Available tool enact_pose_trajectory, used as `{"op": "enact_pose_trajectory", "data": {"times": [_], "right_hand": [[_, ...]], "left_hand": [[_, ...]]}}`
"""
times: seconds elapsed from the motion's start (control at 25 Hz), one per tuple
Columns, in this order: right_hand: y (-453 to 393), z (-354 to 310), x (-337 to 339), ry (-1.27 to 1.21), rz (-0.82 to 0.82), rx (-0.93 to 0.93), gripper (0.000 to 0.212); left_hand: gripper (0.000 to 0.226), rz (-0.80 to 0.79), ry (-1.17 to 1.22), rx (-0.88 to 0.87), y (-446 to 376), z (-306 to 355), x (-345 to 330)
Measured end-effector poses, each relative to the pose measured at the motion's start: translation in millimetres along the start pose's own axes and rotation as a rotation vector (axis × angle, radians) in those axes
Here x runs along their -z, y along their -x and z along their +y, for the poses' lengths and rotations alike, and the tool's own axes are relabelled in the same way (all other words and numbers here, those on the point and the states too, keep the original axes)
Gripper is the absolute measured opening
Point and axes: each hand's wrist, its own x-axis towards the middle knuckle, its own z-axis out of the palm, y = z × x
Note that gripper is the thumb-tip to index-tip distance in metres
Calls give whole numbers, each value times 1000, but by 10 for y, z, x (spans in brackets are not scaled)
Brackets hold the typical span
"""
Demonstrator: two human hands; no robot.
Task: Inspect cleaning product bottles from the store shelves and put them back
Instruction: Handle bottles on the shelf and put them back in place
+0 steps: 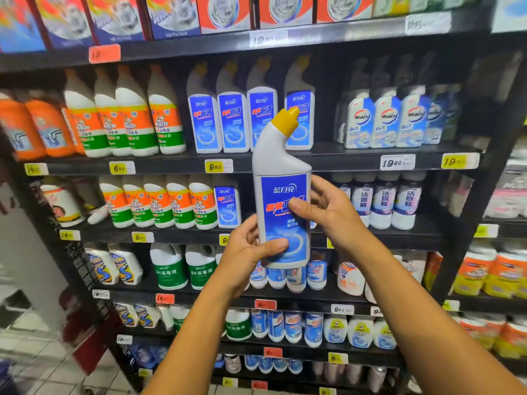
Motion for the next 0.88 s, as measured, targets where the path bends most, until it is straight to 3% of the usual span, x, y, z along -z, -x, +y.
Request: {"op": "enact_pose_trajectory", "data": {"times": [0.24,0.44,0.56,0.76,0.88], "right_hand": [[-166,-113,-182,-60,98,-60,28],[-229,-161,-354,-69,151,-59,34],[-256,-201,-446,-45,115,-56,39],[-317,-231,-578,-113,92,-32,33],[-361,-250,-697,-95,39,-18,39]], "left_hand": [[71,-37,98,22,107,194,90],[49,105,45,-59,185,305,124],[50,139,101,-49,231,355,166],[66,53,452,15,258,396,293],[77,-22,760,189,255,405,279]]}}
